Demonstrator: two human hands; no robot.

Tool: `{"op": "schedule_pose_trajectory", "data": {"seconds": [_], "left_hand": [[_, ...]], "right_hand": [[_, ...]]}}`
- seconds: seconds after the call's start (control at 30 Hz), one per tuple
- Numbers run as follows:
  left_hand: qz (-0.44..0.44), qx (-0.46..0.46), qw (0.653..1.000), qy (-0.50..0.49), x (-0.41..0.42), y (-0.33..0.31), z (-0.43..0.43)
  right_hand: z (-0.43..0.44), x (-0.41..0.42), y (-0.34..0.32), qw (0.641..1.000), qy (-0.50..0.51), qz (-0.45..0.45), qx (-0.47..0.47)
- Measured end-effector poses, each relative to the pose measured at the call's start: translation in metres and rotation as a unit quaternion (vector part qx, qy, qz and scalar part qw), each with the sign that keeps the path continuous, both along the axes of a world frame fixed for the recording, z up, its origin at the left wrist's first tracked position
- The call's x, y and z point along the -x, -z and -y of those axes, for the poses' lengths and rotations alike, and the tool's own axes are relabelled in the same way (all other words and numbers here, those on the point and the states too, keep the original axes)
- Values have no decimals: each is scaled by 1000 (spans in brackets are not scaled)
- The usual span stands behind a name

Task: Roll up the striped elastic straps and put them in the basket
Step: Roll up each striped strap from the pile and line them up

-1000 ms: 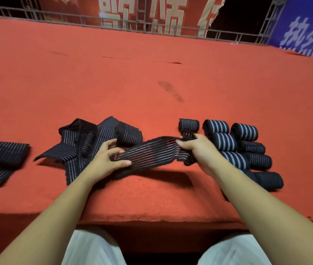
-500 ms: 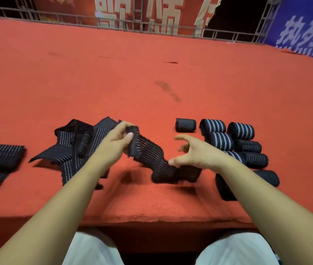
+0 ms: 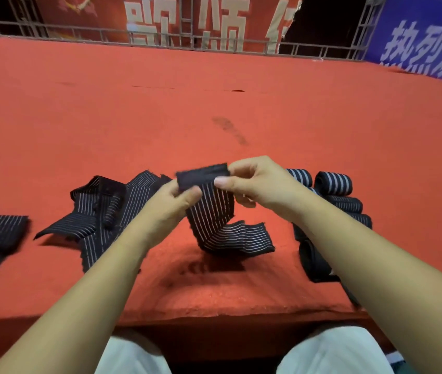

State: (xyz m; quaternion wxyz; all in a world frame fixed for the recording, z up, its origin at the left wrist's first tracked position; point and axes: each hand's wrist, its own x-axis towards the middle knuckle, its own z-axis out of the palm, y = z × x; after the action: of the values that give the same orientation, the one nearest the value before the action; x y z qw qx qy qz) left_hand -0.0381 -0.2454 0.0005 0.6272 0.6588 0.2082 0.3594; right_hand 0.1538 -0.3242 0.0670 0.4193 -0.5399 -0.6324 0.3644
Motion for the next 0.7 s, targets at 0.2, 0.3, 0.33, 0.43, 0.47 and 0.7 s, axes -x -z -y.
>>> {"op": "schedule_pose_trajectory", "data": {"seconds": [0.2,0.3,0.33,0.43,0.47,0.7], "left_hand": [[-128,11,989,71,-13,37,22],[-44,95,990,97,-12,48,30],[-46,102,988,102,-11,51,31],[-97,93,981,137,-11,54,34],[-115,85,980,140,-10,56,34],[-254,-119,960,25,-15,88,28]], "right_hand": [[-10,-14,-9,982,87,-164,39],[-16,-22,-7,965,153,-210,32],[-19,-26,-5,959,169,-227,23],[-27,-38,0,946,201,-252,-18],[-30,-42,2,946,208,-249,-27],[-53,-49,24,962,219,-162,-30]]}}
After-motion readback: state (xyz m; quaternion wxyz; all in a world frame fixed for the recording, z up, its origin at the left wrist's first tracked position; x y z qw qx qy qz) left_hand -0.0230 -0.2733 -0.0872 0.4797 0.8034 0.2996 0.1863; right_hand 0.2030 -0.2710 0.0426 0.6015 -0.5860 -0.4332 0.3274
